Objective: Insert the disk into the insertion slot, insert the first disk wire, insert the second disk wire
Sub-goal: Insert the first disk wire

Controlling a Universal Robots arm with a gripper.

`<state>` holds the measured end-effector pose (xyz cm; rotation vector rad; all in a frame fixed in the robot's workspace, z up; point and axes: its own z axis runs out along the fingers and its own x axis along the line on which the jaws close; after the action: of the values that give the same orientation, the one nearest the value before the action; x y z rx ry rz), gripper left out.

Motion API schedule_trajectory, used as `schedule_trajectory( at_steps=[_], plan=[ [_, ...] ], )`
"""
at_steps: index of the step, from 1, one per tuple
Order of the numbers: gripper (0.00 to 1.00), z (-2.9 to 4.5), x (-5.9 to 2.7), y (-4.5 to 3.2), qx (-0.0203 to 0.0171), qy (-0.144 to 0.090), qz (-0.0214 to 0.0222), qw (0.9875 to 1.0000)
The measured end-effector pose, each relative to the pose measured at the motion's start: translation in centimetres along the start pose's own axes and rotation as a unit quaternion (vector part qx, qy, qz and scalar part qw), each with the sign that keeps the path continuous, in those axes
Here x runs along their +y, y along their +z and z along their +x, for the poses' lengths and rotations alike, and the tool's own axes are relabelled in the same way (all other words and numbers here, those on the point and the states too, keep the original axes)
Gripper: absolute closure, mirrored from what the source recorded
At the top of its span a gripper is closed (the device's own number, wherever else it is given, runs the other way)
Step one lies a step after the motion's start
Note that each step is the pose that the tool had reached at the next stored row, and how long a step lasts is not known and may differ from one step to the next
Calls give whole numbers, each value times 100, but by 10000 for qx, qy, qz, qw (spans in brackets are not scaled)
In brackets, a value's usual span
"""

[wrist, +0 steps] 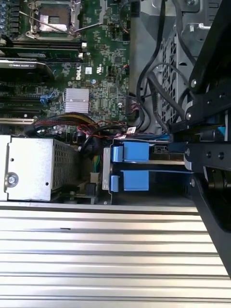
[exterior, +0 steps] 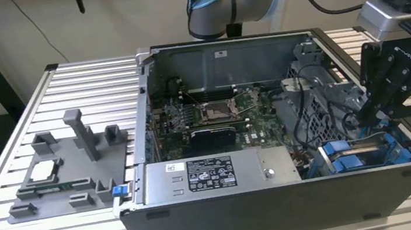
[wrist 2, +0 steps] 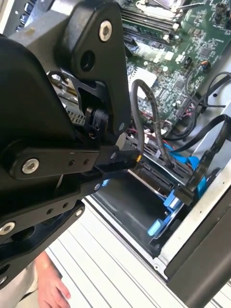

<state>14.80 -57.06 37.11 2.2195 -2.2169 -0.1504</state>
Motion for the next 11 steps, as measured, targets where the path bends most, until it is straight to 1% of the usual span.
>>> schedule_trajectory(
  at_steps=[1,8,11],
  plan=[
    [100,1,-2,6,16,1,0,10000],
    [100,3,-3,7,19,1,0,10000],
    [100,3,-12,17,38,2,-4,10000]
  ],
)
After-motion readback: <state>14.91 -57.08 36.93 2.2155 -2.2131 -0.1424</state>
